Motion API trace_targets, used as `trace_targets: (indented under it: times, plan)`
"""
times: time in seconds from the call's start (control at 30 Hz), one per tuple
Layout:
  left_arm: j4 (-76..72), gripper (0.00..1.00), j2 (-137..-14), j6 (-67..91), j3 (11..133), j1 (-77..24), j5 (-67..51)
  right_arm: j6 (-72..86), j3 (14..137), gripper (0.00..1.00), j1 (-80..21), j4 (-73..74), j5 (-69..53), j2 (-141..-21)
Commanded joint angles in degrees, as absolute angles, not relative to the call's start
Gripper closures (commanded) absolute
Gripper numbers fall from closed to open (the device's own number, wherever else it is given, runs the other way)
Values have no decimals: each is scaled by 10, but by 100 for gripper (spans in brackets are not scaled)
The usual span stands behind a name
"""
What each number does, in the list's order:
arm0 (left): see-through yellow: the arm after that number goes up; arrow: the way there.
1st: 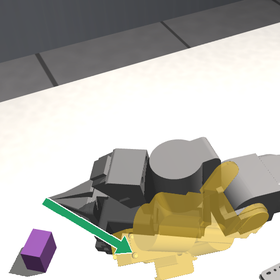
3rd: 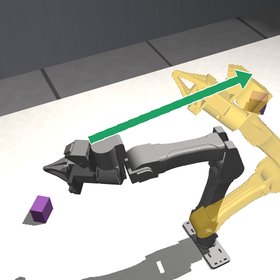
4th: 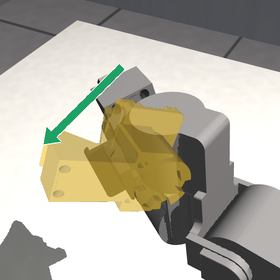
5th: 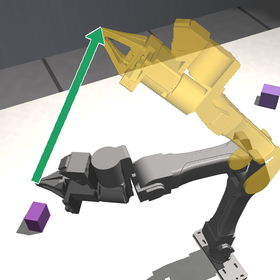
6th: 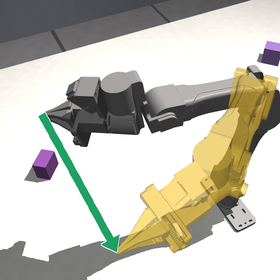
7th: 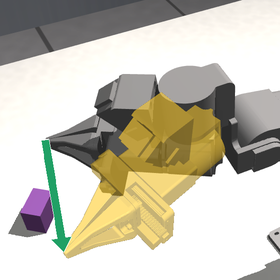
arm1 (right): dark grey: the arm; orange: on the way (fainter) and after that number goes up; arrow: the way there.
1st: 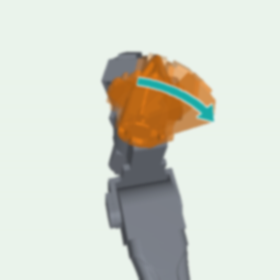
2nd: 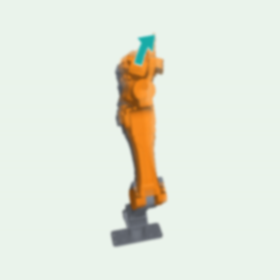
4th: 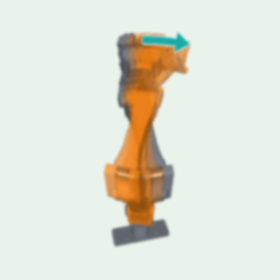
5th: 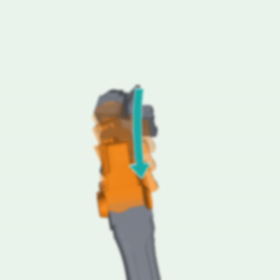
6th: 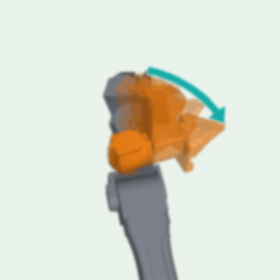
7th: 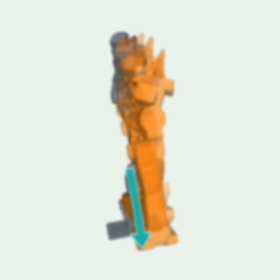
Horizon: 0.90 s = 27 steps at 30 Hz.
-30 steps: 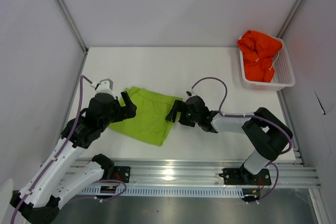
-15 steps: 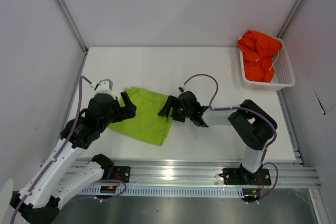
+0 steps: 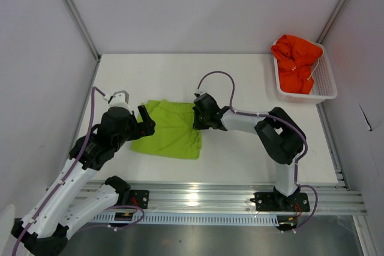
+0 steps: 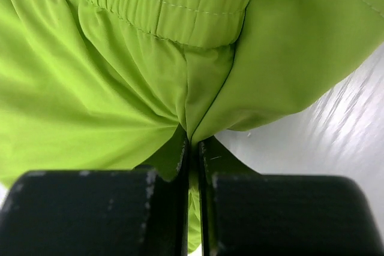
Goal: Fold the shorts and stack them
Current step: Neatly place the folded shorts to the corner
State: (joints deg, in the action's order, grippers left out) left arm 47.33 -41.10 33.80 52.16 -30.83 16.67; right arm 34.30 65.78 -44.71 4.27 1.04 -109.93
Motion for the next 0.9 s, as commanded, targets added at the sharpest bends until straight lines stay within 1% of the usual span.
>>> trace_targets:
  times: [0.0, 0.13, 0.27, 0.3, 0.37, 0.53, 0.67, 0.73, 0.87]
  plan:
    - [469, 1, -405, 320, 539, -304, 181, 182, 707, 99, -446, 145, 56, -1134]
    - [479, 1, -409, 317, 550, -304, 199, 155, 728, 96, -459, 114, 18, -1141]
    - [496, 1, -410, 316, 574, -304, 221, 173, 755, 96, -491, 92, 12, -1166]
    - [499, 1, -410, 316, 581, -304, 228, 176, 761, 96, -497, 83, -12, -1172]
    - [511, 1, -409, 316, 599, -304, 236, 182, 773, 96, -514, 67, -2, -1190]
    - [534, 1, -403, 313, 636, -304, 254, 196, 851, 96, -557, 67, -9, -1246]
    - [552, 1, -399, 309, 671, -304, 257, 260, 901, 95, -583, 65, -10, -1288]
    - [557, 1, -396, 309, 679, -304, 257, 307, 919, 96, -604, 67, 23, -1307]
    - [562, 1, -392, 312, 681, -304, 253, 389, 954, 99, -620, 41, 25, -1337]
